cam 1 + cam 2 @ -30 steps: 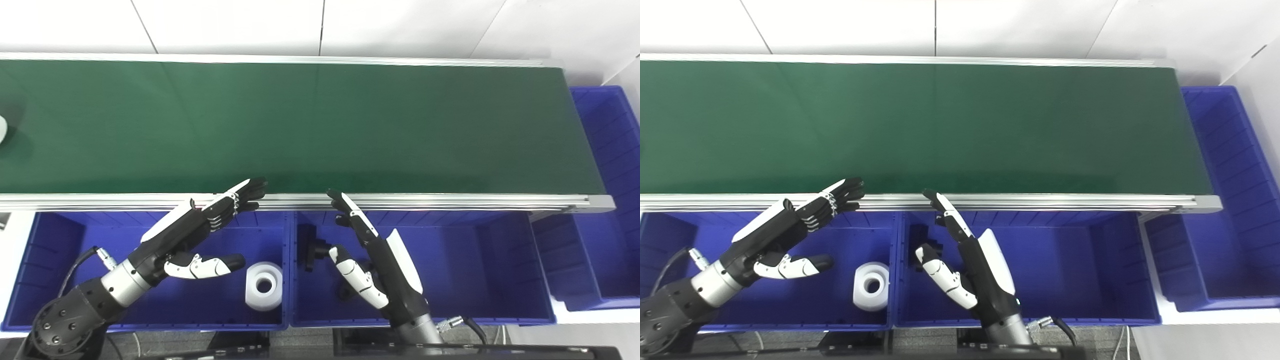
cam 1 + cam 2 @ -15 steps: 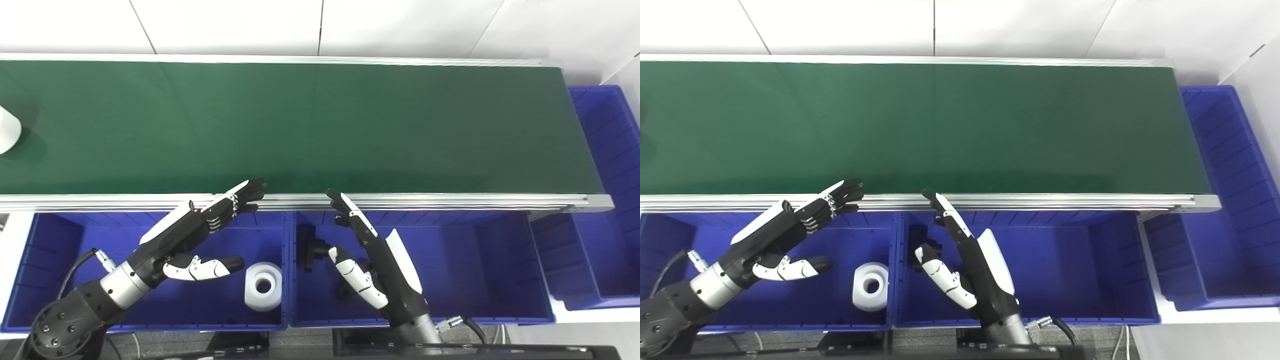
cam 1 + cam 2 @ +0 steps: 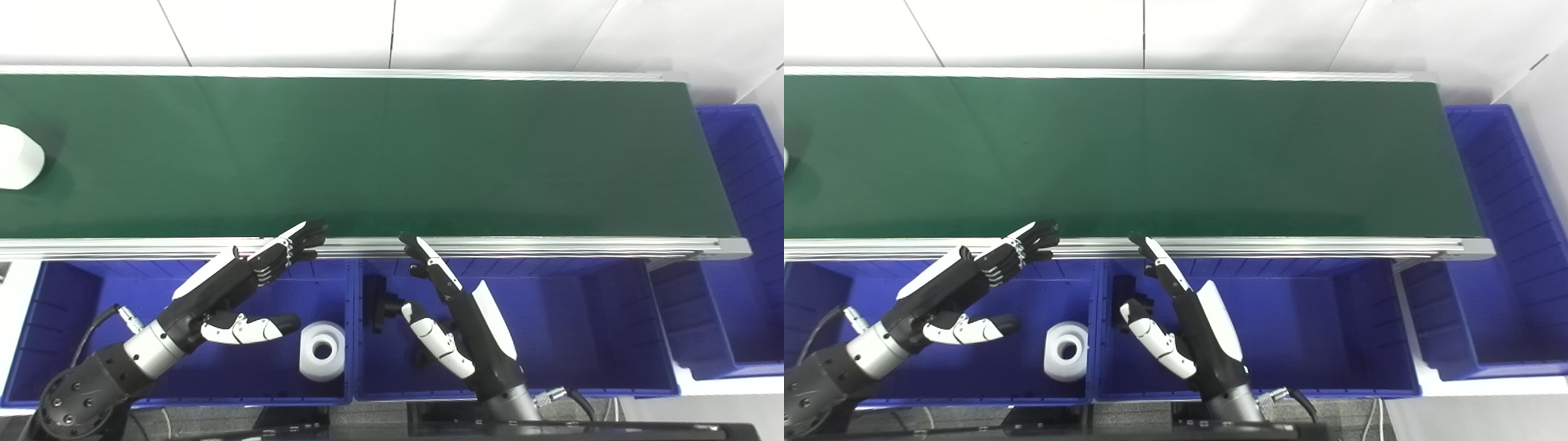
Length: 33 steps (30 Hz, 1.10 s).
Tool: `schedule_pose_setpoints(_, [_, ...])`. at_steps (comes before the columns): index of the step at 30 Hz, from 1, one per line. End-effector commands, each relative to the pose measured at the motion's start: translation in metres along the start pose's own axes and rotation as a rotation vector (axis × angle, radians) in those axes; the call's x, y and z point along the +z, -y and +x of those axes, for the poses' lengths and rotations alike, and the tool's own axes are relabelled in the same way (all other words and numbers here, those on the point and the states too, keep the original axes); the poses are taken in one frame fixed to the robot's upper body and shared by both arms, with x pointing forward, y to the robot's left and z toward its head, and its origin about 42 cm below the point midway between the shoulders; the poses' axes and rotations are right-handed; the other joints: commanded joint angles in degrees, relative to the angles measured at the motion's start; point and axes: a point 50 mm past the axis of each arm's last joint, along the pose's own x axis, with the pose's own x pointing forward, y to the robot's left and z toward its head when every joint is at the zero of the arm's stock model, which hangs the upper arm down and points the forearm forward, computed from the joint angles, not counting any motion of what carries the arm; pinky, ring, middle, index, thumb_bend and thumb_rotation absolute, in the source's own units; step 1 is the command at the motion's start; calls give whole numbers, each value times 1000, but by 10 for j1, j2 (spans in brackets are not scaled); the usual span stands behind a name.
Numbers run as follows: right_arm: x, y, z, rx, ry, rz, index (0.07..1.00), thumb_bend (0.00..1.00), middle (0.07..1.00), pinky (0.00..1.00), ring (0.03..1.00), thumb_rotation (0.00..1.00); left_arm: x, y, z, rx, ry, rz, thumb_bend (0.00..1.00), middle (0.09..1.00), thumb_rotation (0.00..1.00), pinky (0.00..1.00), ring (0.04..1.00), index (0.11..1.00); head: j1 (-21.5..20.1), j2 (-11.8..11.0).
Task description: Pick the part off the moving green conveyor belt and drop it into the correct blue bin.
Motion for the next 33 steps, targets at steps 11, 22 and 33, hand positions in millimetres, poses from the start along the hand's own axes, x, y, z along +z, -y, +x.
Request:
schedule_pose_setpoints(11, [10,-6,-2,6,41,25,940,405,954,859,929,952,13,-3,-1,4,44,29,409,1000,468,929,973,986,3,2])
schedule_pose_setpoints(22, [10,-6,-3,4,43,26,943,402,958,863,932,947,12,-2,-2,5,39,26,417,1000,462,933,975,987,3,3])
schedule_pose_setpoints(33, [10,-7,-3,3,42,22,941,401,958,860,932,949,11,-1,-3,11,35,19,414,1000,453,935,975,984,4,4])
